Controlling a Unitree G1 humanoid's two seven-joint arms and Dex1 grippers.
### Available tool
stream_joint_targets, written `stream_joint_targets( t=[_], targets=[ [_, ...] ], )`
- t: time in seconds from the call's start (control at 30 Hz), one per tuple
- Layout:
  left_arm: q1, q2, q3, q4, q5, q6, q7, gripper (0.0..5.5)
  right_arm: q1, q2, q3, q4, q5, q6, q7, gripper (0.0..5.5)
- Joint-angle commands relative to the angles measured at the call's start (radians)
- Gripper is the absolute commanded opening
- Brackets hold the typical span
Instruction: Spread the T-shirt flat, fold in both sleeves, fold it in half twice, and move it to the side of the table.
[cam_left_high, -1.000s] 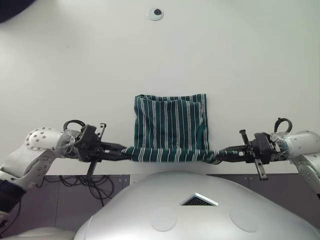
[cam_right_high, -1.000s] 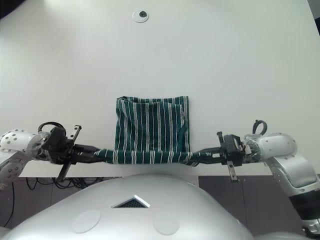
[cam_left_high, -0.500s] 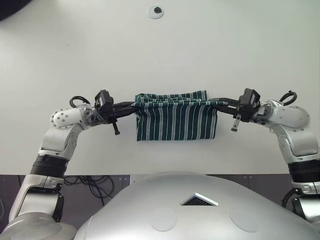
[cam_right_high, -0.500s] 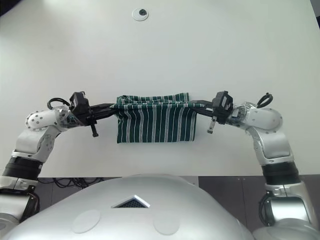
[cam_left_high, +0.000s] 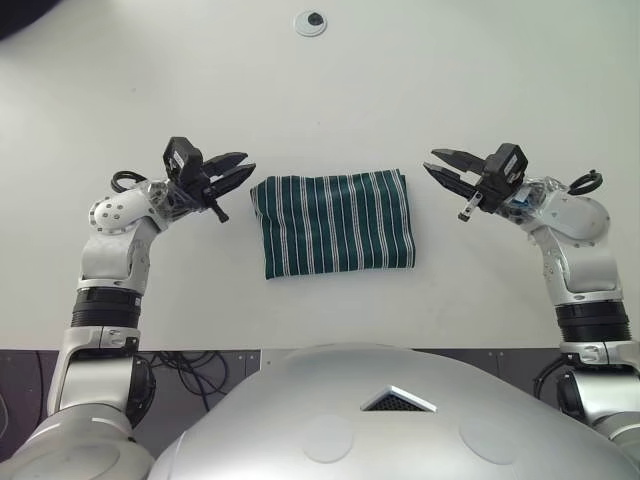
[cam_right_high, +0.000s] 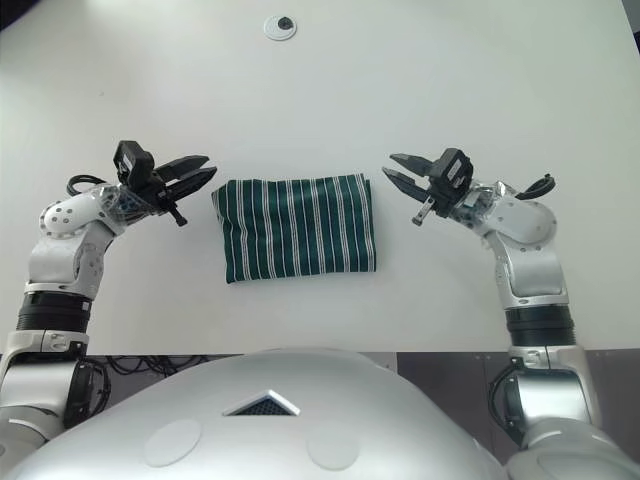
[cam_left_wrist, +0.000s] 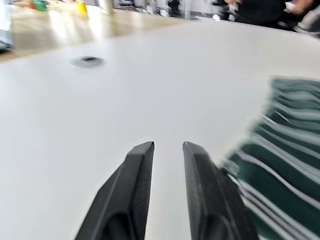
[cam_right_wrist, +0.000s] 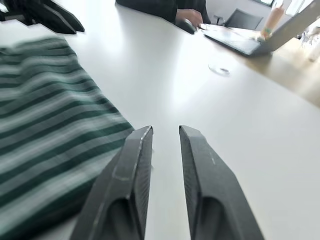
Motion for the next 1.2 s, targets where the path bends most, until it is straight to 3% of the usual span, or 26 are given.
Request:
stream_joint_targets(
  t=[0.03,0.13,0.23,0.33,0.47,0.63,0.83,1.03,1.2],
  targets=[
    [-0.101,-0.099,0.087,0.077,0.054,-0.118,0.167,1.0,0.013,0.1,0.14,-0.048,-0.099,-0.011,-0.036,0.94],
    [-0.179,-0.231,0.134,0.098,0.106,-0.387,0.297,1.0,-0.012,0.122,0.319,0.095,-0.419,-0.118,-0.131,0.94],
    [-0.246,-0.355,0.186,0.141,0.14,-0.582,0.447,1.0,-0.09,0.098,0.375,0.289,-0.629,-0.118,-0.239,0.94],
    [-0.306,-0.432,0.211,0.372,0.253,-0.753,0.619,1.0,-0.242,0.187,0.242,0.593,-0.63,-0.061,-0.563,0.94],
    [-0.288,-0.411,0.118,0.524,0.428,-0.96,0.624,1.0,-0.38,0.288,0.055,0.909,-0.496,-0.141,-0.901,0.94],
    [-0.292,-0.368,0.139,0.619,0.436,-1.037,0.645,1.0,-0.523,0.324,0.002,1.081,-0.506,-0.296,-1.077,0.94],
    [-0.282,-0.306,0.163,0.686,0.415,-1.116,0.644,1.0,-0.557,0.375,0.07,1.022,-0.692,-0.607,-1.39,0.94],
    [-0.312,-0.301,0.167,0.755,0.421,-1.141,0.683,1.0,-0.567,0.378,0.114,1.037,-0.781,-0.773,-1.453,0.94],
    [-0.33,-0.357,0.168,0.761,0.303,-1.115,0.587,1.0,-0.539,0.335,0.099,1.052,-0.786,-0.846,-1.447,0.94]
  ],
)
